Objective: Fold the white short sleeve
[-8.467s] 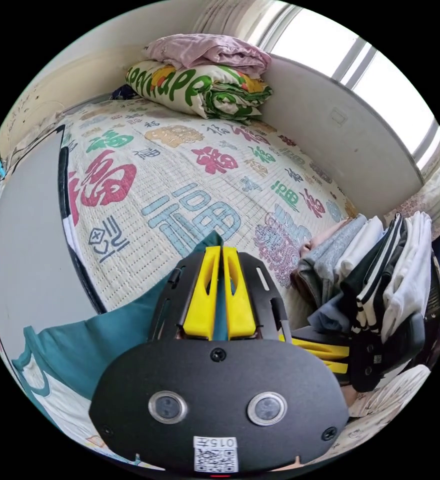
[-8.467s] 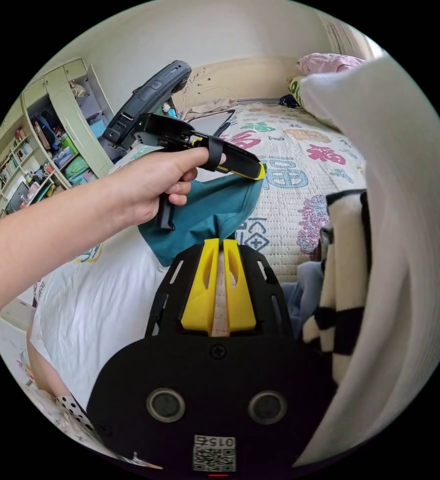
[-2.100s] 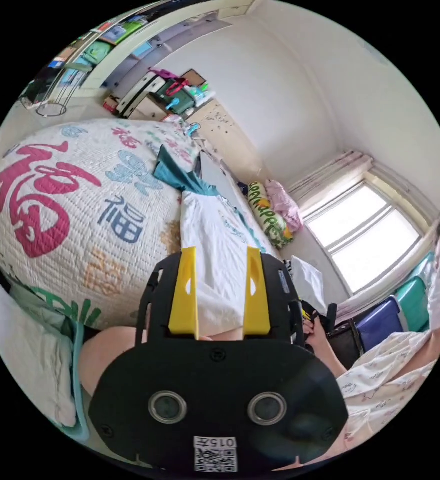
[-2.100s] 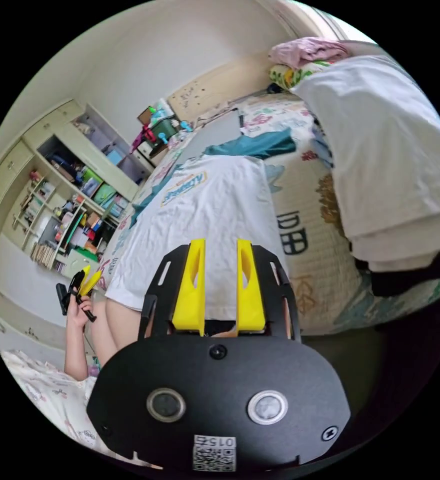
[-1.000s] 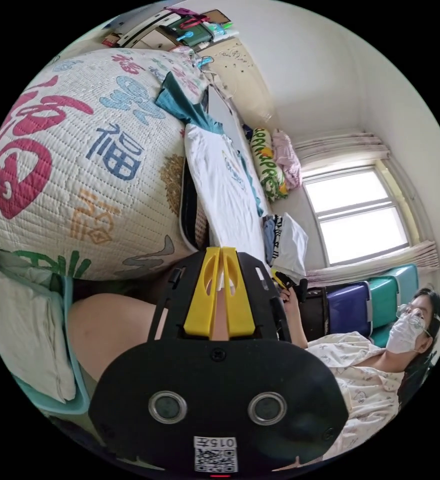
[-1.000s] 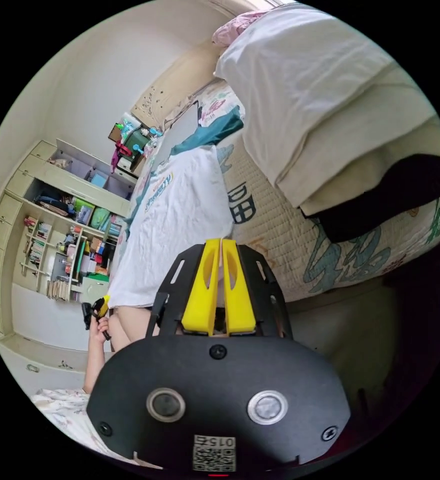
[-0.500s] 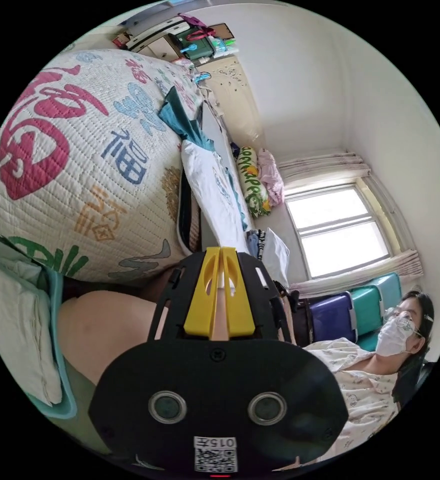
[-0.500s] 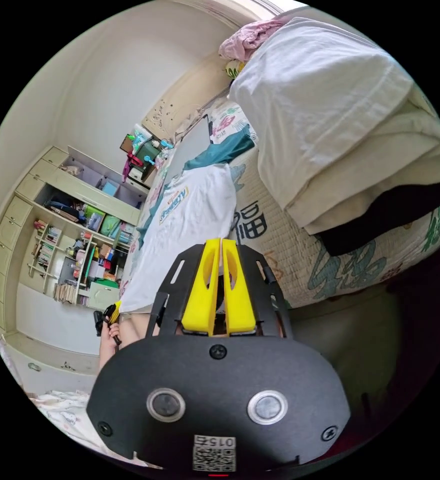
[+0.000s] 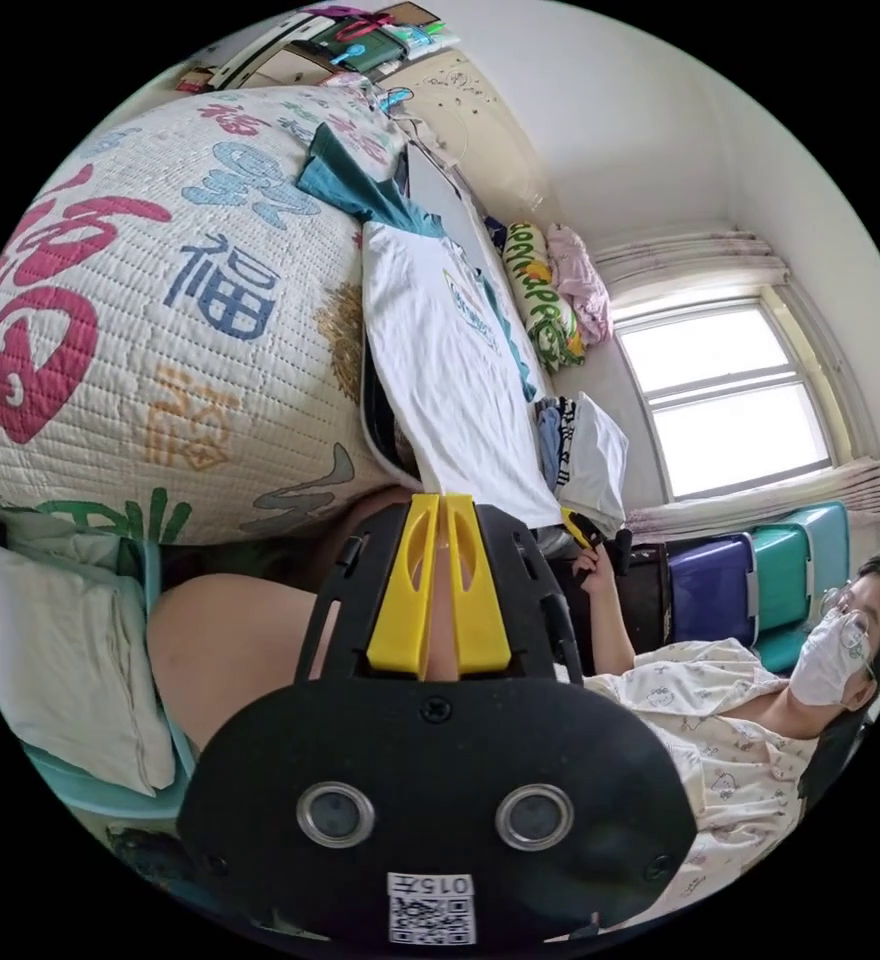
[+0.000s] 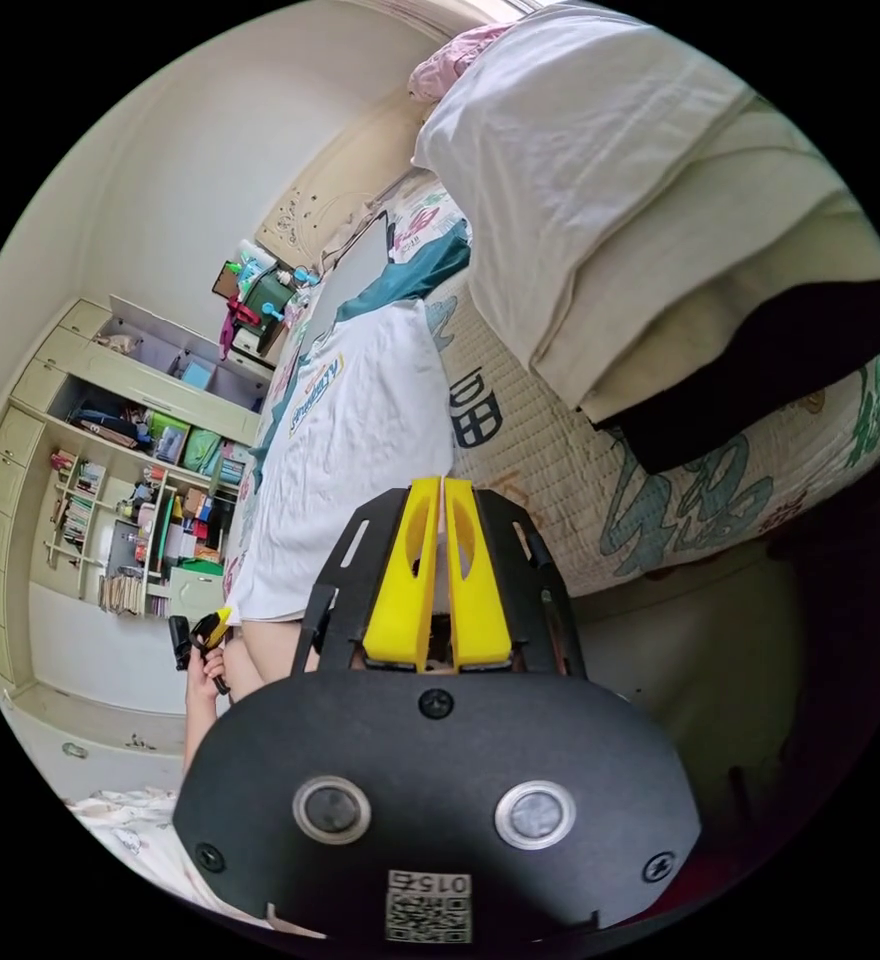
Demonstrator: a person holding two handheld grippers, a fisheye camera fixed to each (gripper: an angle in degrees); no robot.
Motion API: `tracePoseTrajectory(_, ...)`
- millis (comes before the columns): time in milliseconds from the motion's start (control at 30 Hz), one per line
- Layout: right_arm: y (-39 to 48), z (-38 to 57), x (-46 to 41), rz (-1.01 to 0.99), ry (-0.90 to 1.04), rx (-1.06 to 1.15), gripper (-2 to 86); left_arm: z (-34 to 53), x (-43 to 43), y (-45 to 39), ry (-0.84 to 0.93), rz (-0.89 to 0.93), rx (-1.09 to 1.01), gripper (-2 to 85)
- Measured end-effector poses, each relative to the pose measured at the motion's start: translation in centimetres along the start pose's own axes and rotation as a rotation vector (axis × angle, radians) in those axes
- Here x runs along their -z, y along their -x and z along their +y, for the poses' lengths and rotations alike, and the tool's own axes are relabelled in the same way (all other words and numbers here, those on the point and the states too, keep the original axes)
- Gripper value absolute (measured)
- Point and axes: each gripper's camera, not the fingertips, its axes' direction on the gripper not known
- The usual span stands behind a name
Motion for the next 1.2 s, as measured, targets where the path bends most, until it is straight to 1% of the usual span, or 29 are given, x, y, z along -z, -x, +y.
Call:
tracePoseTrajectory(100, 0.1, 0.5, -1.5, 0.019, 0.007, 0.019, -0.4, 0.5, 1.3, 0.3, -0.052, 0.031, 0.008, -0.5)
tracePoseTrajectory(367, -0.3, 1.8, -7.8, 0.052, 0.017, 0.057, -0.4, 0.1, 2.0, -0.5, -0.059, 0.040, 0.008, -0.6)
tracePoseTrajectory(433, -0.6, 2.1, -9.9, 0.079, 0.032, 0.066, -0.4, -0.1, 1.8, -1.3, -0.048, -0.003, 0.005, -0.6)
tracePoseTrajectory(600, -2.6, 3.5, -17.3, 0.134, 0.089, 0.058, -0.4, -1.0, 0.5, -3.9, 0.013, -0.173, -0.004, -0.6)
tracePoseTrajectory(700, -3.3, 4.7, -22.1, 0.197, 0.110, 0.069, -0.4, -1.6, -0.2, -5.1, 0.042, -0.234, 0.000, -0.6)
tracePoseTrajectory(800, -1.6, 6.2, -27.0, 0.362, 0.113, 0.193, -0.4, -2.2, -1.1, -6.2, 0.078, -0.294, -0.003, -0.6)
tracePoseTrajectory(867, -0.1, 7.5, -31.7, 0.501, 0.139, 0.317, -0.4, -2.5, -1.7, -6.9, 0.100, -0.323, -0.009, -0.6)
tracePoseTrajectory(1033, 0.7, 10.1, -39.8, 0.686, 0.147, 0.477, -0.3, -2.9, -2.4, -8.2, 0.122, -0.359, -0.017, -0.6)
tracePoseTrajectory(1133, -0.2, 10.9, -43.2, 0.721, 0.132, 0.508, -0.3, -2.9, -2.2, -8.9, 0.112, -0.362, -0.018, -0.6)
tracePoseTrajectory(1200, -1.7, 10.7, -44.1, 0.669, 0.121, 0.465, -0.3, -2.7, -1.9, -9.2, 0.097, -0.362, -0.019, -0.6)
